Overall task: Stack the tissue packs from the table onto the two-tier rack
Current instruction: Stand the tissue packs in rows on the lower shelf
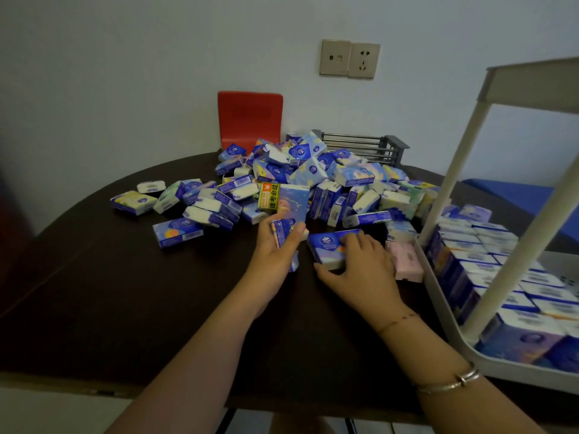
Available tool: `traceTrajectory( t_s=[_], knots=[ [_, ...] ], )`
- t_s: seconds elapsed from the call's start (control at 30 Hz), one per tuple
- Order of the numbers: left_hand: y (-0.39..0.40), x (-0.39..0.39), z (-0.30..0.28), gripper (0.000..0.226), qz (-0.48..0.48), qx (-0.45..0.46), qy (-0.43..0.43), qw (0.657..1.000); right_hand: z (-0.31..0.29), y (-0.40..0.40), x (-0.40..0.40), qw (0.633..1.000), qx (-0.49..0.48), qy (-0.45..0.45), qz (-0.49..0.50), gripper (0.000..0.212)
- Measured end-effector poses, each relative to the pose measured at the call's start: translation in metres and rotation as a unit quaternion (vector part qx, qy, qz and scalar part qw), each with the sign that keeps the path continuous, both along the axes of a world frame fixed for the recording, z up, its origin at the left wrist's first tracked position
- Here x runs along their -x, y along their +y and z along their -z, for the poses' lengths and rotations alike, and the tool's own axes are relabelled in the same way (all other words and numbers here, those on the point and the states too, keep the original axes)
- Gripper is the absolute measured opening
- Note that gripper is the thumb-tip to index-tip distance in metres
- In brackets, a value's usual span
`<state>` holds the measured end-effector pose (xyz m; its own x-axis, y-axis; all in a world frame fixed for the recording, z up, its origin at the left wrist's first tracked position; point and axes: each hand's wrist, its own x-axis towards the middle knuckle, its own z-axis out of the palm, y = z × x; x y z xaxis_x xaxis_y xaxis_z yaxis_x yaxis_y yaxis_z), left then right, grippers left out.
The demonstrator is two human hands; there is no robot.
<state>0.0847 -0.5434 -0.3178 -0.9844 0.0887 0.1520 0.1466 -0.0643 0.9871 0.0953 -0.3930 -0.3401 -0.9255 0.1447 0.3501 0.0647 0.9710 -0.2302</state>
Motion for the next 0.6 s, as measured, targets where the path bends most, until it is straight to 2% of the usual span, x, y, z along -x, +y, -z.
traceTrajectory(
  t_s=[0.13,0.2,0.27,0.3,0.33,0.43,0.53,0.6],
  knots=[
    [-0.001,-0.001,0.004,0.04,-0.001,-0.005,0.007,1.0,-0.006,-0.003,-0.004,0.999,0.011,0.015,-0.037,0.05],
    [-0.001,-0.001,0.004,0.037,0.002,-0.018,0.007,1.0,-0.009,-0.005,-0.001,0.99,0.106,0.057,-0.068,0.048],
    [0.0,-0.001,0.003,0.039,0.007,-0.026,0.008,1.0,-0.011,-0.006,0.001,0.961,0.227,0.105,-0.119,0.05],
    [0.0,0.0,0.004,0.041,0.007,-0.038,0.008,0.999,-0.012,-0.008,0.0,0.949,0.261,0.104,-0.145,0.045],
    [0.0,0.001,0.005,0.044,0.005,-0.054,0.007,0.998,-0.012,-0.009,-0.002,0.944,0.265,0.093,-0.172,0.041],
    [-0.001,0.001,0.004,0.058,0.002,-0.079,-0.001,0.997,-0.009,-0.012,-0.007,0.948,0.214,0.033,-0.233,0.048],
    [-0.001,0.003,0.008,0.046,-0.012,-0.04,0.031,0.999,-0.01,-0.009,-0.006,0.945,0.256,0.049,-0.199,0.049],
    [-0.002,0.0,0.007,0.045,-0.008,-0.001,0.056,0.998,-0.009,0.0,-0.002,0.966,0.222,0.082,-0.106,0.049]
  ],
)
